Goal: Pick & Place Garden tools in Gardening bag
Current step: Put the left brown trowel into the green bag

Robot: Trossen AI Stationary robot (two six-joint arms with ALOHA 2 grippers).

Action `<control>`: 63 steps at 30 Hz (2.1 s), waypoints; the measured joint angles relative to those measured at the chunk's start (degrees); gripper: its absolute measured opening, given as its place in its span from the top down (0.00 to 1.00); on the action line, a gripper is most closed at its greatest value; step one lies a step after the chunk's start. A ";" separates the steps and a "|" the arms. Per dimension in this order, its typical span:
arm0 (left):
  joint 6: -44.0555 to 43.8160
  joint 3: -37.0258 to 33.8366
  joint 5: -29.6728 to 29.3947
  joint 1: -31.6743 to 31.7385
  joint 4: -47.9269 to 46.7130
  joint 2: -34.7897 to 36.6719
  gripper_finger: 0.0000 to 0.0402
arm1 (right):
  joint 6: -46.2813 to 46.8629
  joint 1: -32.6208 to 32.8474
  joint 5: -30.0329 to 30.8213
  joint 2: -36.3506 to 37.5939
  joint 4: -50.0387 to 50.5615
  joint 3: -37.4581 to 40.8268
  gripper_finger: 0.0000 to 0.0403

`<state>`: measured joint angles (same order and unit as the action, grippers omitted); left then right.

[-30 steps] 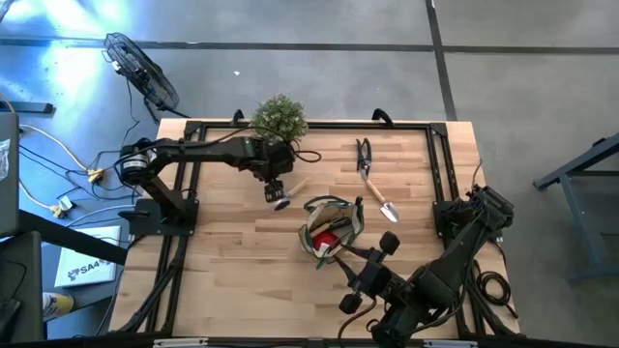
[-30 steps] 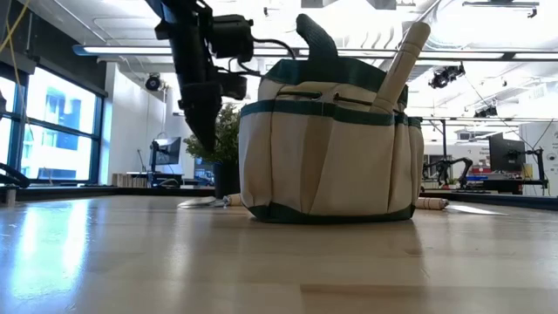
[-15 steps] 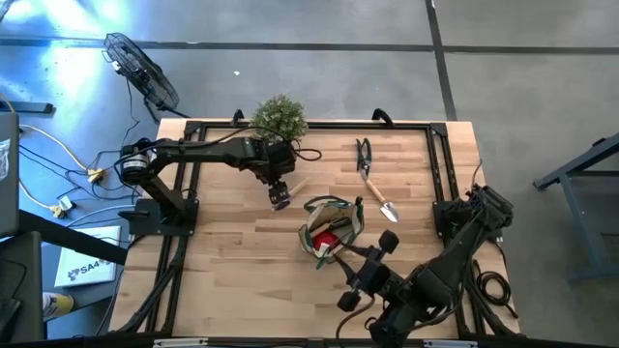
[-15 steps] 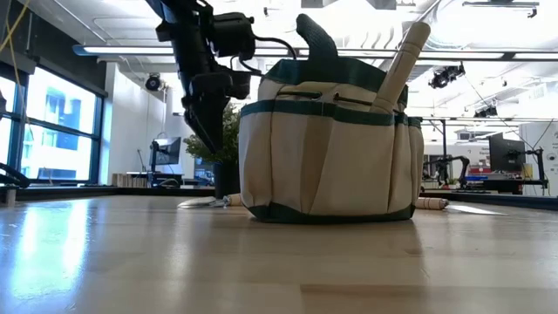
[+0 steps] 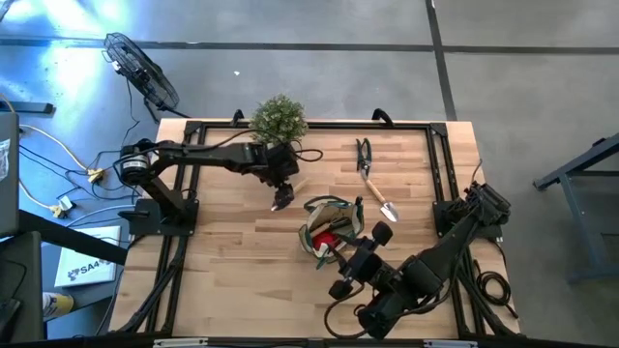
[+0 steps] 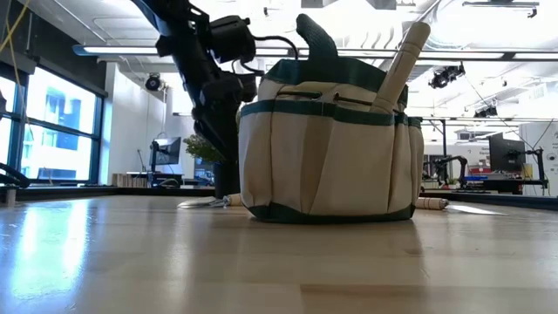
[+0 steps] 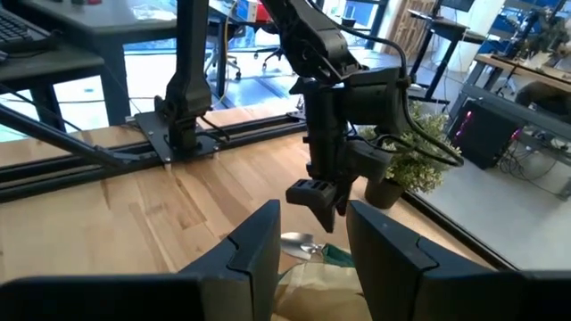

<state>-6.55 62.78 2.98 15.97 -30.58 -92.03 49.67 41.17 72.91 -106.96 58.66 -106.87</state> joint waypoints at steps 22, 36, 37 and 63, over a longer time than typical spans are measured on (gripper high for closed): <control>0.08 -1.81 0.58 -0.98 7.47 -7.12 0.40 | -4.64 -0.76 0.06 0.00 -0.20 0.00 0.70; 0.26 -1.73 -3.89 -0.98 8.16 -8.28 0.40 | -4.50 -0.77 -0.23 0.00 -0.81 0.00 0.70; 0.26 -1.73 -3.89 -0.98 8.18 -8.30 0.40 | -4.50 -0.76 -0.79 0.00 -1.04 0.00 0.70; 0.24 -1.71 -1.35 -0.98 10.39 -12.27 0.40 | -4.57 -0.78 -4.19 0.02 -3.24 0.02 0.70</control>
<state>-6.31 61.08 1.63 14.98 -20.19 -104.30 45.10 40.38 68.72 -106.94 55.41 -106.85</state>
